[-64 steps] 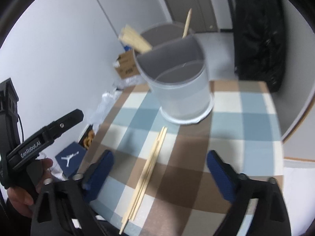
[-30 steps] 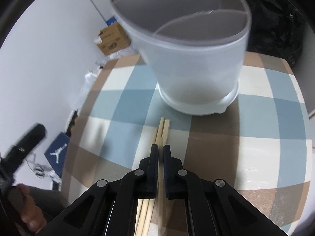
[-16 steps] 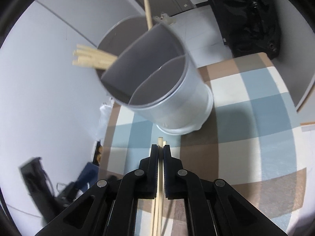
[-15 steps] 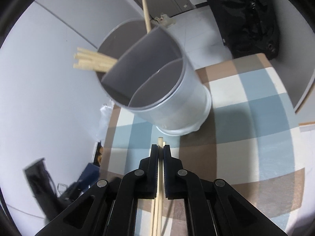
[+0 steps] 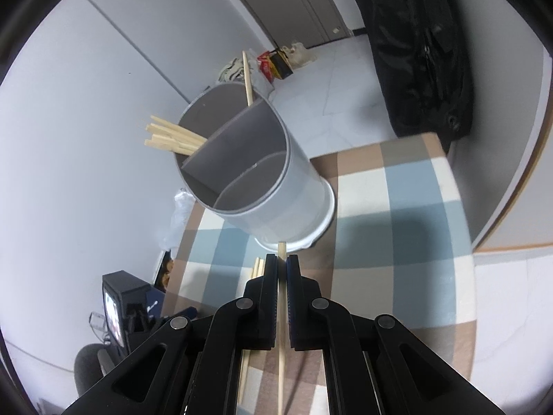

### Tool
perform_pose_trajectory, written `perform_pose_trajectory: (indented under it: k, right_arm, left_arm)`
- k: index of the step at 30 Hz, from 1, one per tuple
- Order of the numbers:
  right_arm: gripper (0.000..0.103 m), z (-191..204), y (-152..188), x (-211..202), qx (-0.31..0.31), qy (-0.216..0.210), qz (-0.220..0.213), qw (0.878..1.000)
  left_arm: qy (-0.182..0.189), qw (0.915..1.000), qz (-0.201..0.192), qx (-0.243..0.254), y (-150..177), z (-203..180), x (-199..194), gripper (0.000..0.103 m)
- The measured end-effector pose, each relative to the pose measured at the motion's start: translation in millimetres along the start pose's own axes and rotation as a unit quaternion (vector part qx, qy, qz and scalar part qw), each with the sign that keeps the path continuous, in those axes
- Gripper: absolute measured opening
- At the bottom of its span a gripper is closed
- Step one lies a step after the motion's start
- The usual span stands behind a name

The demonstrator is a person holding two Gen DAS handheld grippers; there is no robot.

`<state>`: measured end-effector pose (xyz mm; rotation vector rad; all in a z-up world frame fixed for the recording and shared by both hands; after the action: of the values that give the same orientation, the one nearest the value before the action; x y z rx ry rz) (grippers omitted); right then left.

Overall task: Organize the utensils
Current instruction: 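Close the right tool on a chopstick and lift it while the left tool approaches, then close the left tool on a chopstick while the right tool holds its chopstick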

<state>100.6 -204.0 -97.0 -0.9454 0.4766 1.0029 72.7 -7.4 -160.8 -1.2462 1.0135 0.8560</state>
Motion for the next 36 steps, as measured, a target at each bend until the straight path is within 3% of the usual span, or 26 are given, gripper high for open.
perform_pose_trajectory:
  k: [7, 18, 20, 23, 25, 27, 29, 33, 36]
  right_arm:
    - [0.004, -9.7, -5.4, -0.4, -0.009, -0.014, -0.002, 1.000]
    - [0.004, -30.5, -14.7, -1.0, 0.032, -0.056, -0.012, 0.998]
    - [0.004, -31.8, -16.8, -2.6, 0.032, -0.059, -0.014, 0.998]
    - [0.004, -33.6, -19.8, -3.5, 0.033, -0.064, -0.016, 0.997]
    - [0.004, -34.2, -22.1, -4.3, 0.031, -0.065, -0.020, 0.997]
    - [0.004, -34.9, -24.2, -5.9, 0.032, -0.070, -0.023, 0.997]
    - [0.004, -36.4, -25.7, -6.8, 0.036, -0.073, -0.026, 0.996]
    - [0.004, -40.9, -26.1, -10.7, 0.045, -0.076, -0.032, 0.996]
    - [0.004, -42.6, -25.1, -13.3, 0.046, -0.075, -0.035, 0.996]
  left_arm:
    - [-0.007, 0.9999, 0.003, -0.009, -1.8, 2.6, 2.8, 0.086]
    - [-0.013, 0.9997, 0.010, 0.016, -31.8, -1.1, 15.2, 0.083]
    - [-0.009, 0.9996, 0.011, 0.023, -35.6, -3.2, 14.8, 0.076]
    - [0.012, 0.9989, 0.015, 0.042, -40.0, -10.2, 12.3, 0.048]
    - [0.023, 0.9980, 0.019, 0.056, -43.8, -15.6, 11.6, 0.018]
    - [0.030, 0.9961, 0.026, 0.079, -45.0, -25.2, 11.2, 0.003]
    - [0.020, 0.9948, 0.026, 0.096, -44.1, -30.6, 11.1, 0.002]
    - [0.064, 0.9961, 0.027, 0.054, -44.2, -20.6, 10.6, 0.002]
    - [0.044, 0.9975, 0.005, 0.054, -41.5, -16.0, 2.3, 0.001]
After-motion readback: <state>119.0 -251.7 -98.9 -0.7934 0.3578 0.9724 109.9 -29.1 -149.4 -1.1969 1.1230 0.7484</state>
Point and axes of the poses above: each gripper's, at about its wrist camera, not at the fingertips, and x roughly the way its jaws point, z to its left, y to its underside, the point moved 3 cm from there along x, roughly the way its jaws point, and after that the axes turned 8 degrees about x, right-handed, at the moved point
